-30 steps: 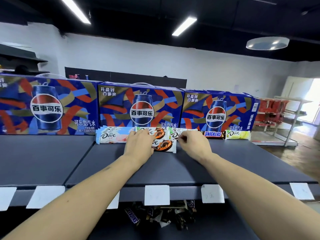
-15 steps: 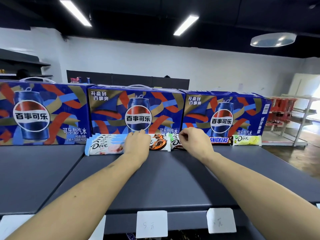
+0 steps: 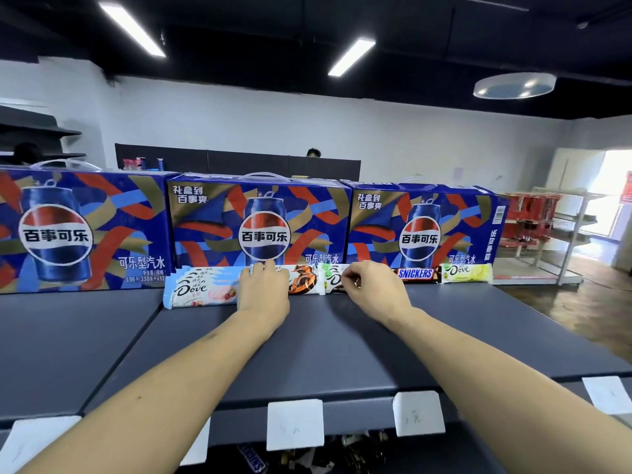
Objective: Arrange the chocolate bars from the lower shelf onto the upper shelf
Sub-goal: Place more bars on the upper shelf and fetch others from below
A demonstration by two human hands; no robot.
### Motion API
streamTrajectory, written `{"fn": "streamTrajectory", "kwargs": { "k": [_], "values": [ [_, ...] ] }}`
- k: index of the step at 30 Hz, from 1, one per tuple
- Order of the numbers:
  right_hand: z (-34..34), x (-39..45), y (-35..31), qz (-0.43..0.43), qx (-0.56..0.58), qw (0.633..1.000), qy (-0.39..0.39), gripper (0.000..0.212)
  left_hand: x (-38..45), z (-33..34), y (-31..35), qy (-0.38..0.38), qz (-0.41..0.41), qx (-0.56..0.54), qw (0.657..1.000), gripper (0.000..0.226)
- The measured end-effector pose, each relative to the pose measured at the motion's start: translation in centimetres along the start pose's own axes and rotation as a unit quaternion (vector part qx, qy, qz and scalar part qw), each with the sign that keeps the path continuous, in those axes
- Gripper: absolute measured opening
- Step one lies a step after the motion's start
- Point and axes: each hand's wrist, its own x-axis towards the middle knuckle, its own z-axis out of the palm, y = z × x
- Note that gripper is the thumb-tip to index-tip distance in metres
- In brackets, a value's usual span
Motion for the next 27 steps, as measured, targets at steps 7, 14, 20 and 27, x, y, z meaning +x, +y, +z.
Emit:
{"fn": "streamTrajectory", "kwargs": {
  "k": [7,14,20,27],
  "values": [
    [-1.3,-4.5,-2.0,0.034,-0.005,0.998,-0.052,0.035,-4.8,-2.7,0.5,-0.023,0.025,-0.047,0.998,0.038],
    [-3.4,-10.1,-4.0,0.042,-0.028,0.995,-0.081,0.051,-10.4,-5.6,2.0,-0.055,0.041,-0.06,0.996,0.05],
    [-6.9,-15.2,-4.9,-0.002,-0.005,0.998,-0.063,0.05,-15.0,-9.1,3.9,-0.042,0.029,-0.061,0.997,0.05],
    [-11.1,-25.2,-3.1,-0.03,0.042,0.994,-0.097,0.045,-23.9,-11.0,9.9,0.044,0.038,-0.138,0.989,0.04]
  ]
}}
